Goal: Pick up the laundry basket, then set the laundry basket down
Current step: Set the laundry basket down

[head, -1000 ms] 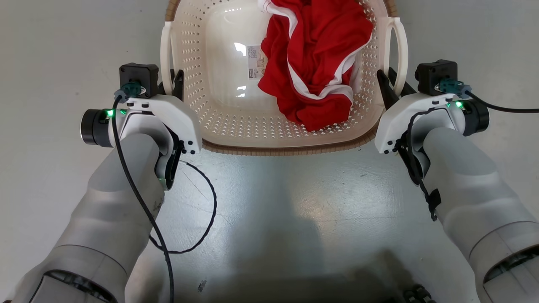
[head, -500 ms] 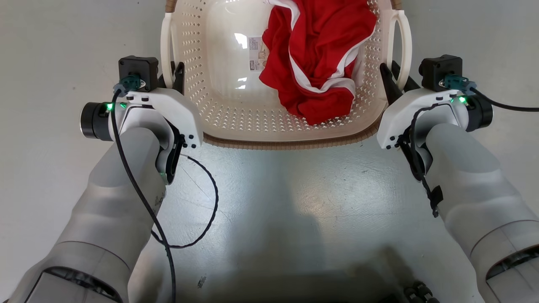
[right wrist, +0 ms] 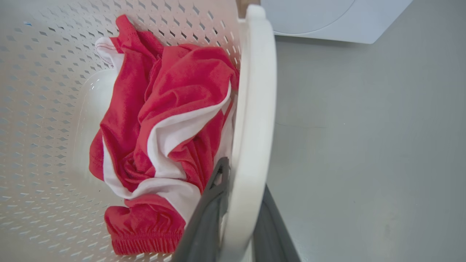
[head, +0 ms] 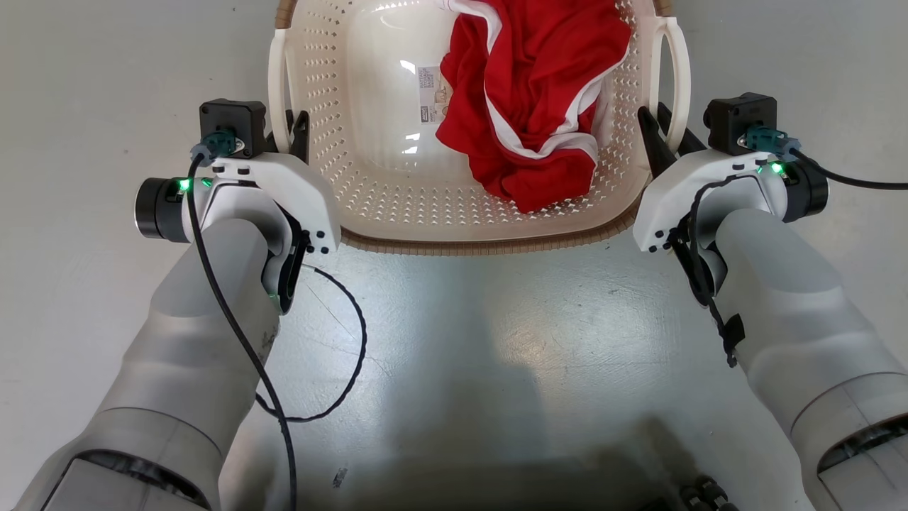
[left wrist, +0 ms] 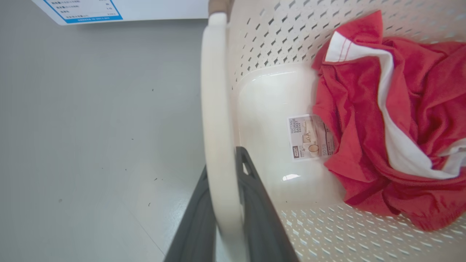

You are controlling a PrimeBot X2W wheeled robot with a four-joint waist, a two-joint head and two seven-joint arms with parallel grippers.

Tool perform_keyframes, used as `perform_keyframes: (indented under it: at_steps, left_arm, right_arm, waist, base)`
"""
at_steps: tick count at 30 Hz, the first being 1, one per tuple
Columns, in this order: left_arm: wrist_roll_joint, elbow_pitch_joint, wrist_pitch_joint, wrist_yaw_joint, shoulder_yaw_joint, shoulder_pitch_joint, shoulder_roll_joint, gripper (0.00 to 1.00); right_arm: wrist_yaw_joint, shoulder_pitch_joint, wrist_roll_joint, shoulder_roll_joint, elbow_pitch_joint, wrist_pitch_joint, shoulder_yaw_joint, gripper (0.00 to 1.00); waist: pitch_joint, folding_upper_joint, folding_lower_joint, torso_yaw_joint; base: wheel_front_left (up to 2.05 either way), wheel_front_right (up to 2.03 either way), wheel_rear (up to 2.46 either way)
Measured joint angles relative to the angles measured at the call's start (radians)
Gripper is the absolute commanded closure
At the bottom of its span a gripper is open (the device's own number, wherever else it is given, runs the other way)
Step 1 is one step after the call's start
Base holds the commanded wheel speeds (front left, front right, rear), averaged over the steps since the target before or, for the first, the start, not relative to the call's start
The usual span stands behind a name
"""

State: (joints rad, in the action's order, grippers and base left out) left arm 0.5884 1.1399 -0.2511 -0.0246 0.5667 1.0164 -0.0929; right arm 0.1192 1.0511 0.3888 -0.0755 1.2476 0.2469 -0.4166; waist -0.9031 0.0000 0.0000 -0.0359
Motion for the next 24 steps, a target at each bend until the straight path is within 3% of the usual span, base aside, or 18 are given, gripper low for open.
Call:
perform_keyframes:
  at_steps: [23,24]
  left_arm:
    - [-0.043,0.039,0.000,0.021,-0.034,0.015,0.011,1.00]
    - [-0.043,0.046,0.000,0.024,-0.037,0.015,0.014,0.96]
  right_arm:
    - [0.001,-0.001,0.036,0.000,0.006,0.000,-0.030,1.00]
    - [0.001,-0.001,0.039,0.000,0.008,0.000,-0.031,0.95]
  waist:
    - [-0.007,0.0000,0.0000,-0.006]
    - [-0.007,0.0000,0.0000,-0.006]
  base:
    - [0.00,0.00,0.00]
    - [0.00,0.00,0.00]
